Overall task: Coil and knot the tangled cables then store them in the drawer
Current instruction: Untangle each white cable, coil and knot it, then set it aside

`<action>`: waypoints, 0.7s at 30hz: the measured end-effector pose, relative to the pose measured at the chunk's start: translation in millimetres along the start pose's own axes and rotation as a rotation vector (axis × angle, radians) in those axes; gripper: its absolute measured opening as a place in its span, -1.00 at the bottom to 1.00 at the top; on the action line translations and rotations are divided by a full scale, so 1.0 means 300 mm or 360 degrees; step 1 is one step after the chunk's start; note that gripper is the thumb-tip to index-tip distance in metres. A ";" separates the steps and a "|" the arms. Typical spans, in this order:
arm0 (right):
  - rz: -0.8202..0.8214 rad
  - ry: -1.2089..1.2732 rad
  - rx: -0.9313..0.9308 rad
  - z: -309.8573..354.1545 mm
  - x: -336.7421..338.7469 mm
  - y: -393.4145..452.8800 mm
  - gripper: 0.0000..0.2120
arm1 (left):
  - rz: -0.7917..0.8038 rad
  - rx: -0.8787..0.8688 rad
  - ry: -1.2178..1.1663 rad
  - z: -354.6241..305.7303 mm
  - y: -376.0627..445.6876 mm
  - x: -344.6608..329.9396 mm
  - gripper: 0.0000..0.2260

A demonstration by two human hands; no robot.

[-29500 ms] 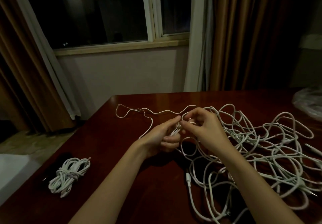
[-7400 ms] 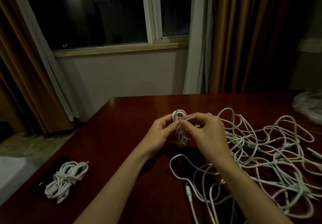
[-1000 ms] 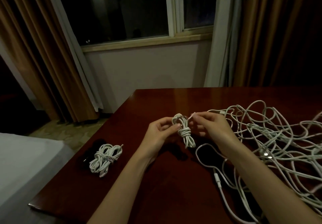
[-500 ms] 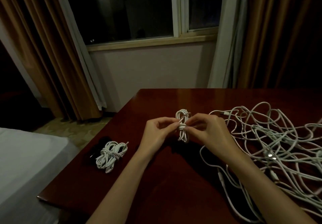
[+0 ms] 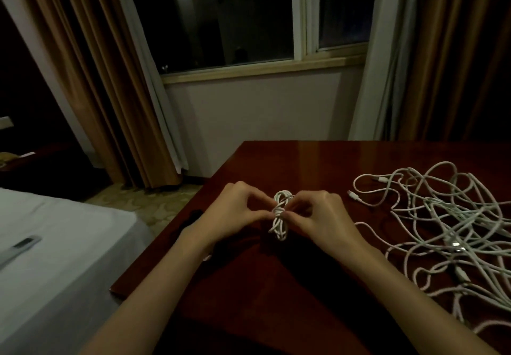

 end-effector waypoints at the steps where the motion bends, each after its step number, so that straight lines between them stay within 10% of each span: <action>1: 0.0032 0.0029 -0.0015 0.015 -0.029 -0.002 -0.82 | 0.0046 0.0004 0.0050 0.016 -0.015 0.012 -0.78; 21: 0.0511 -0.0020 -0.0092 0.141 -0.297 0.053 -0.75 | 0.0269 0.0247 0.0694 0.215 -0.107 0.075 -0.83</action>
Point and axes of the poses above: each hand's wrist, its own y-axis towards the middle knuckle, its own x-axis out of the back of the hand, z = x × y, the point moved 6 cm from there along y, towards the middle knuckle, and after that the axes turned 12 degrees about x, right-handed, at the moved point
